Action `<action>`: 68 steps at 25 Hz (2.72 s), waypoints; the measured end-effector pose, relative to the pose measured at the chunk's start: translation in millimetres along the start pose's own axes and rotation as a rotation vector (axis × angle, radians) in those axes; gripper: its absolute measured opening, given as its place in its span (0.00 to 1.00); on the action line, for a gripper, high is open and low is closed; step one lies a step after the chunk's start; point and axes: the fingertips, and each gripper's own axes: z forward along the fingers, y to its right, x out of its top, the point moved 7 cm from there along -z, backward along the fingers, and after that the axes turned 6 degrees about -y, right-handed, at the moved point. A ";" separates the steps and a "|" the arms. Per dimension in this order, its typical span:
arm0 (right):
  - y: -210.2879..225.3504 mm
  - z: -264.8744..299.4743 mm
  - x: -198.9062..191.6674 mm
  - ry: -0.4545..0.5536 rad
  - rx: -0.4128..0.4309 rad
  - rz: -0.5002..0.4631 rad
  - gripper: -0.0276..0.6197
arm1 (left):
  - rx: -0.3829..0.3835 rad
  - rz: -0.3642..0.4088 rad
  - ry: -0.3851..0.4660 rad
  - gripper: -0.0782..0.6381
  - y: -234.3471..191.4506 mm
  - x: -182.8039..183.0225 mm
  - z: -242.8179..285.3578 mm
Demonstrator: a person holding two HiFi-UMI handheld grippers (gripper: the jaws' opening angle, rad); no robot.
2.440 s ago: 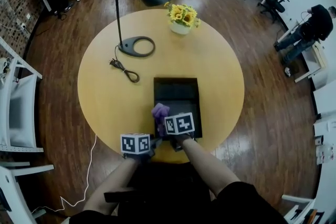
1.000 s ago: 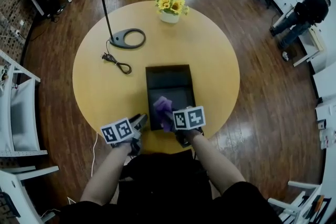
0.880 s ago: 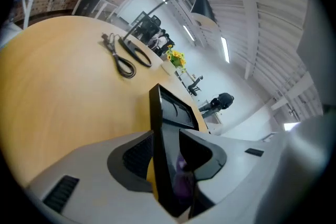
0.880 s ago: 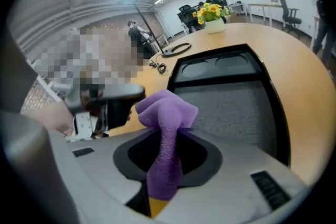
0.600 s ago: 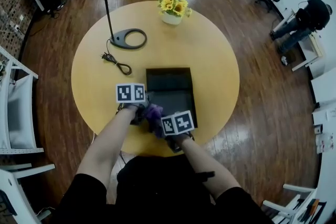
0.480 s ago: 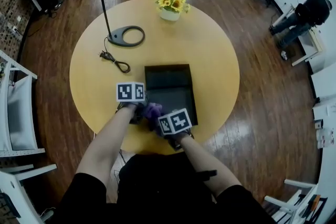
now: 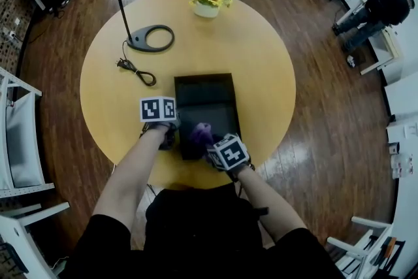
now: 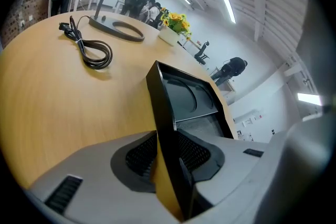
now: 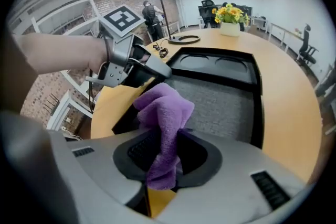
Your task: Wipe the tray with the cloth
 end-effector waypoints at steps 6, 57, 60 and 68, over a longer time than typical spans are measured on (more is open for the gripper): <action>32.6 -20.2 -13.8 0.009 -0.071 0.009 0.19 | 0.005 -0.005 0.000 0.27 -0.5 -0.9 -0.2; 195.4 -18.6 109.8 0.228 0.032 0.305 0.25 | 0.145 -0.103 0.140 0.25 14.3 -63.1 -29.5; 186.1 -18.6 95.7 0.232 0.053 0.317 0.25 | 0.153 -0.110 0.153 0.23 10.2 -63.2 -29.2; 152.8 -24.2 38.9 0.216 0.046 0.337 0.24 | 0.197 -0.159 0.198 0.22 10.6 -65.9 -30.5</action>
